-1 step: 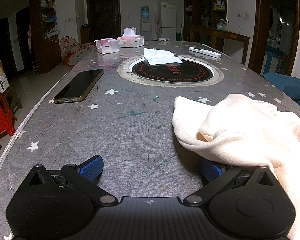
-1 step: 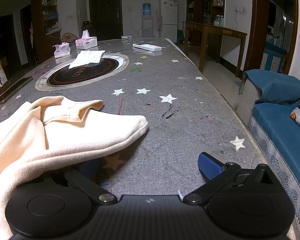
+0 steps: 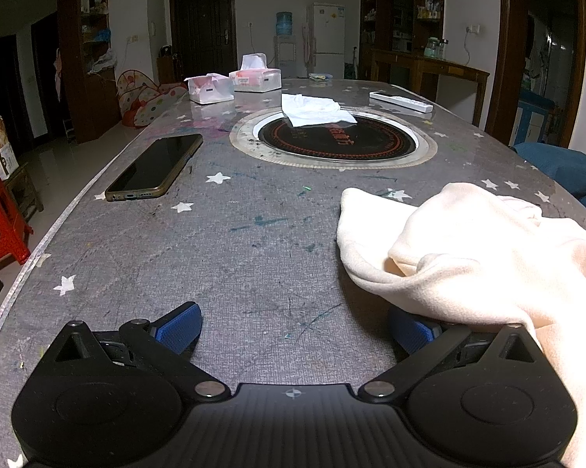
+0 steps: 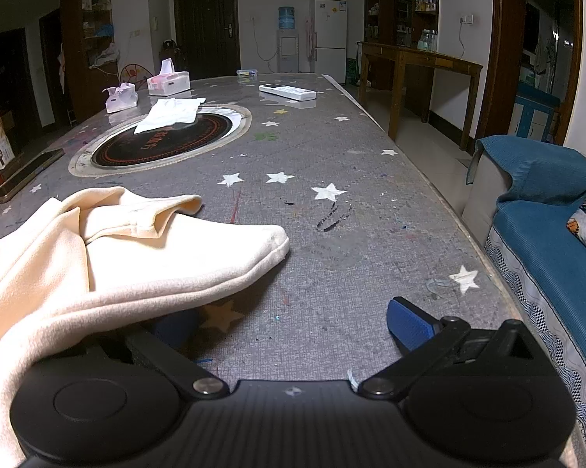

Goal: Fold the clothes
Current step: 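Approach the crumpled cream shirt with both tools open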

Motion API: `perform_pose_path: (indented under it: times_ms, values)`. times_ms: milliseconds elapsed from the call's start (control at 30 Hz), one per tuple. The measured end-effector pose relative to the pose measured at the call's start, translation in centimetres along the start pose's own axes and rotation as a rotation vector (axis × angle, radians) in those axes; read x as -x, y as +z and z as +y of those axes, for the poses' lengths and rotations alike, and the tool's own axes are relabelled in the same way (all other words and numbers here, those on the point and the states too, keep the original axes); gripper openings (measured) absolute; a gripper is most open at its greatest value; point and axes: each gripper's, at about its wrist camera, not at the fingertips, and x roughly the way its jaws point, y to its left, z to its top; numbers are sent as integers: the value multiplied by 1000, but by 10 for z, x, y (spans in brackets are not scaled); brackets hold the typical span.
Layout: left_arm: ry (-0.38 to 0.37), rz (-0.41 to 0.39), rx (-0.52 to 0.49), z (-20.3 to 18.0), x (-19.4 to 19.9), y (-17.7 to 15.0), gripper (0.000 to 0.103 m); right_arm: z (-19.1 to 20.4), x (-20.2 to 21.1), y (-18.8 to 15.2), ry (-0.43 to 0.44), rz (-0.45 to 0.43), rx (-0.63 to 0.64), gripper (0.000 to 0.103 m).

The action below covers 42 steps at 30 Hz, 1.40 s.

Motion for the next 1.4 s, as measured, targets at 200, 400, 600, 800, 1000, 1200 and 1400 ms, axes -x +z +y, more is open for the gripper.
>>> perform_pose_path:
  times_ms: [200,400,600,800,1000,1200,1400]
  values:
    - [24,20,25,-5,0,0,103,-2,5,0,23,1,-25,103]
    - [37,12,27,-9,14,-9,103,-8,14,-3,30,8,-13,103]
    - [56,26,29,-13,22,-12,103,-15,28,-12,24,-1,-28,103]
    - [68,32,9,-20,32,-15,103,-18,48,-16,23,-28,-10,103]
    - [68,23,16,-24,45,-19,103,-19,69,-21,46,-66,-10,103]
    - [62,7,18,-31,60,-20,103,-19,89,-26,83,-105,-31,103]
    - [44,-4,20,-38,74,-21,103,-11,105,-29,137,-126,-24,103]
